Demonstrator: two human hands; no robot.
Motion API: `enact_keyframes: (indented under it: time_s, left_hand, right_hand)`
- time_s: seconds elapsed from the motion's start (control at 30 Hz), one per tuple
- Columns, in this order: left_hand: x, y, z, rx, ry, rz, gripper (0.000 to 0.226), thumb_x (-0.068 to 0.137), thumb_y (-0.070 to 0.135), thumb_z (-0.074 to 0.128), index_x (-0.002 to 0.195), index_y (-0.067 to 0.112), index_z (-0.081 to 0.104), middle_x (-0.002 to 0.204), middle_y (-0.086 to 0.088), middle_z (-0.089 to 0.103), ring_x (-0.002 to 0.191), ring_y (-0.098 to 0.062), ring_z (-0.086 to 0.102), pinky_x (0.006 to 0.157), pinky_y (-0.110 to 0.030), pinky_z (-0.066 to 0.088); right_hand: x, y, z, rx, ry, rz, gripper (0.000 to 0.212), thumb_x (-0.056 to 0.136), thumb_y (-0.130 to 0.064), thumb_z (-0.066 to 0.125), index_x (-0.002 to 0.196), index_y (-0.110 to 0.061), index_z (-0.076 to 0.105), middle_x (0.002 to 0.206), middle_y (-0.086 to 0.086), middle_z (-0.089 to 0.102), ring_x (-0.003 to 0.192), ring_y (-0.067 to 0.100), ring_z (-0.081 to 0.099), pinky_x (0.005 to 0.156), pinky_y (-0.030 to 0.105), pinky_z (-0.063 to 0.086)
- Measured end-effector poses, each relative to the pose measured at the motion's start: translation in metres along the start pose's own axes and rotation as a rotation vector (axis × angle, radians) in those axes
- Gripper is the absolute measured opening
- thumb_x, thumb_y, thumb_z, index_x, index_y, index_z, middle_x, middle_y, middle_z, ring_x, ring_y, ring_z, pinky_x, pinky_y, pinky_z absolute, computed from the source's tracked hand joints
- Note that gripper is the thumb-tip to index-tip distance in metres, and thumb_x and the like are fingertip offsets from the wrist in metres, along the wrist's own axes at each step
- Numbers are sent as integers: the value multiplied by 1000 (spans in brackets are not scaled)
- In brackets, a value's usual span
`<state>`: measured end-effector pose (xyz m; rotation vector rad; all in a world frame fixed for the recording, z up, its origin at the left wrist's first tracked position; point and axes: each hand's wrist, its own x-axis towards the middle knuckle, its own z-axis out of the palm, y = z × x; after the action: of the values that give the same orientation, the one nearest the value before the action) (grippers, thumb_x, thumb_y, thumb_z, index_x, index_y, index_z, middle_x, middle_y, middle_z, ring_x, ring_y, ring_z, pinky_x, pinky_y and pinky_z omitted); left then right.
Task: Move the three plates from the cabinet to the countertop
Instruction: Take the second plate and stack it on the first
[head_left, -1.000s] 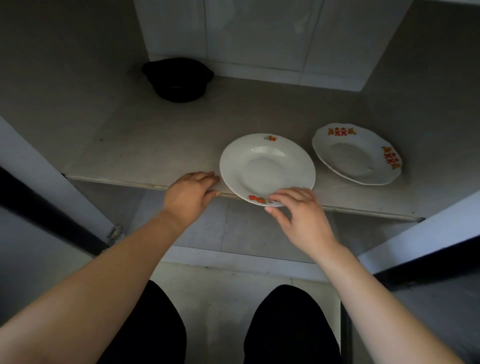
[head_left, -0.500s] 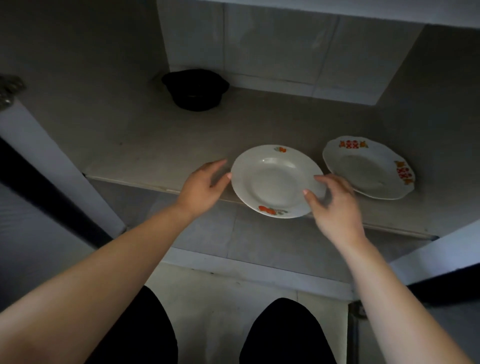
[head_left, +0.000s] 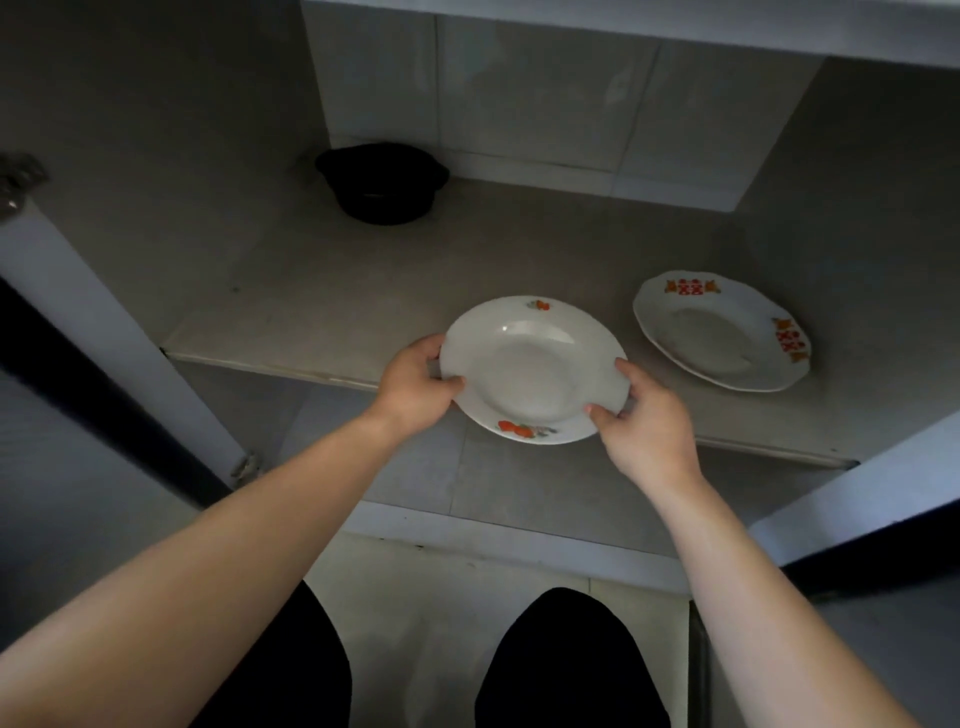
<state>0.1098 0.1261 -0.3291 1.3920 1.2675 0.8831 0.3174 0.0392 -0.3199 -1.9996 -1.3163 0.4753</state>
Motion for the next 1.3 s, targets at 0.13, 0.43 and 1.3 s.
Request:
enact_keyframes:
  time_s: [0.13,0.43,1.3]
  left_hand:
    - [-9,1,-9,-71,-37,-52,46,85,-6,57,127,11,50,121,-2,52,96,-25,59,54,-17,55]
    - [-7,7,-5,-74,-46,-61,57,76,-16,49,127,9,49,110,-5,58,96,-22,58,69,-37,57]
    - [-75,-11,-104,-136,196,-106,58,76,-17,55,127,13,52,114,-1,55,71,-13,61,49,-16,53]
  right_hand:
    - [-2,-1,2,55,-18,40,62,75,-19,72,132,-18,47,125,7,61,108,24,62,95,40,49]
    - [-3,-13,-5,285,-33,182,42,82,-2,64,122,-10,55,95,-3,58,88,10,55,75,19,38]
    - [-40,-66,63,429,-163,114,48,81,-3,67,124,-19,53,89,-21,60,79,2,63,74,19,45]
